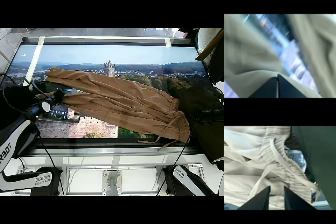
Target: Fold the clothes and pants, and hang the long-sleeved shirts on hangers.
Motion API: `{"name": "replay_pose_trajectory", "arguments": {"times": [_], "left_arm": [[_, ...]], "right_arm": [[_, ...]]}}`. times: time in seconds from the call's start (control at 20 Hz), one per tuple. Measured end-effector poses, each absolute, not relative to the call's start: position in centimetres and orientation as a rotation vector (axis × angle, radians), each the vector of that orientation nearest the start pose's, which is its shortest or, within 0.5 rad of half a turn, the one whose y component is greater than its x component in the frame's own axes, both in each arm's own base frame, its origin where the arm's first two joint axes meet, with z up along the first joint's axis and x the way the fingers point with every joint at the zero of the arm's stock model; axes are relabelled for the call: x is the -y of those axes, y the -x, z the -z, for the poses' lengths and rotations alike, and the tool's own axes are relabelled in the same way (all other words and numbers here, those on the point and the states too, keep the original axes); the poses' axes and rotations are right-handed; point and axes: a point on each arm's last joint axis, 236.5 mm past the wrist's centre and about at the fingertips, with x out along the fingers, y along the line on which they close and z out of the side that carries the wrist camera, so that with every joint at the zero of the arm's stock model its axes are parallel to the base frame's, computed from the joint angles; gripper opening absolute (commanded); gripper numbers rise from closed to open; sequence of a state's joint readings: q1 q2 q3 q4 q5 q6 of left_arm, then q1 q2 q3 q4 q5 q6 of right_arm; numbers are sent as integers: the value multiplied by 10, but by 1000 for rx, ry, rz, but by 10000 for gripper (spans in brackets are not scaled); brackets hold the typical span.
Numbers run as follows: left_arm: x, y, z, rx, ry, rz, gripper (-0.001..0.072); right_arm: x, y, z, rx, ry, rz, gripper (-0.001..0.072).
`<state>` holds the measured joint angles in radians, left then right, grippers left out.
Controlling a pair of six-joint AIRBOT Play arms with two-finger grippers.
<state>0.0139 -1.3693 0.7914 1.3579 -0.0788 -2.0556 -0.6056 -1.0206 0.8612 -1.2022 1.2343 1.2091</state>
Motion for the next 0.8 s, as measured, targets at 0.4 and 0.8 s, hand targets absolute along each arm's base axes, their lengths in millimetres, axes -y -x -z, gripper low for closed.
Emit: {"name": "replay_pose_trajectory", "arguments": {"times": [0.4,0.8], "left_arm": [[5,-544,-121,-418,255,-54,9],[5,-583,-102,-495,47,-28,593]], "right_arm": [[101,-288,-4,-1196,-421,85,212],[106,-296,-7,-1154,-418,101,407]]}}
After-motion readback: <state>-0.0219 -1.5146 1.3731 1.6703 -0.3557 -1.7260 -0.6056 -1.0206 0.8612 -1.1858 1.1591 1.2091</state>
